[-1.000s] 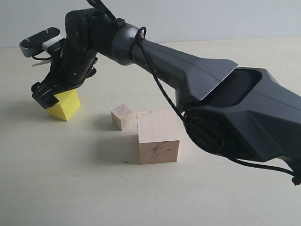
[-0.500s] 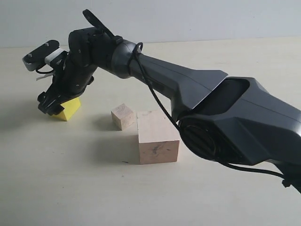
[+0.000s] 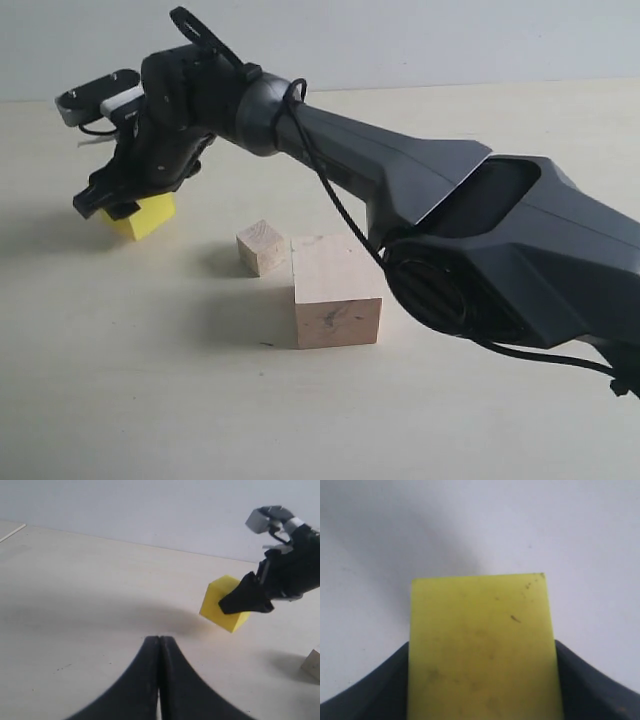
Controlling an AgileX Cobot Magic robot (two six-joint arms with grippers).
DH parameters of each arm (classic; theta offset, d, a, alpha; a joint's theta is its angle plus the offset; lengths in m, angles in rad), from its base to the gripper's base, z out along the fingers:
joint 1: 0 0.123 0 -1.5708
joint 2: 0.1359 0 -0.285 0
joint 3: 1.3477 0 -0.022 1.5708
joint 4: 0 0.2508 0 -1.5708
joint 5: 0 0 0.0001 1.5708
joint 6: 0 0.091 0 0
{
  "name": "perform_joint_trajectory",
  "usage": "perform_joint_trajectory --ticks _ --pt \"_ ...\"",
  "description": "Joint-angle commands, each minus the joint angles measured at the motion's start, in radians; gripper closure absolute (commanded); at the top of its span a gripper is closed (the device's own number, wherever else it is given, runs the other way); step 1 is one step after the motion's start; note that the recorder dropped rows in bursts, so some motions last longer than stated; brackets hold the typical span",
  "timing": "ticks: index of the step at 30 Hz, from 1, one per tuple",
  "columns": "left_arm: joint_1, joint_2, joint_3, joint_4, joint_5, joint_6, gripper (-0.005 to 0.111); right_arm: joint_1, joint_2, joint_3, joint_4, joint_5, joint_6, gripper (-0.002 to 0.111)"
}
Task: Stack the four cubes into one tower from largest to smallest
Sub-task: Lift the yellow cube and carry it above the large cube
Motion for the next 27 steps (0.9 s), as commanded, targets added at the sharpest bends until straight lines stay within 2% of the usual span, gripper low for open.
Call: perform_joint_trajectory --ticks 1,7,13,27 --pt "-0.002 -0.005 0.004 0.0 -0.009 -0.002 0.107 -0.002 -0.089 -0.012 -0.132 0.04 0.15 0.108" --pt "-0.002 -0.005 0.004 0.0 -0.009 -0.002 0.107 -0.002 -0.217 -0.012 -0.316 0.195 0.298 0.108" --pt "-0.002 -0.005 0.004 0.0 -0.009 -0.002 0.107 -0.002 -0.306 -0.012 -0.424 0.307 0.421 0.108" --pt "-0.002 -0.005 0.004 0.0 -0.009 -0.002 0.107 0.003 -0.395 0.0 -0.417 0.307 0.432 0.108"
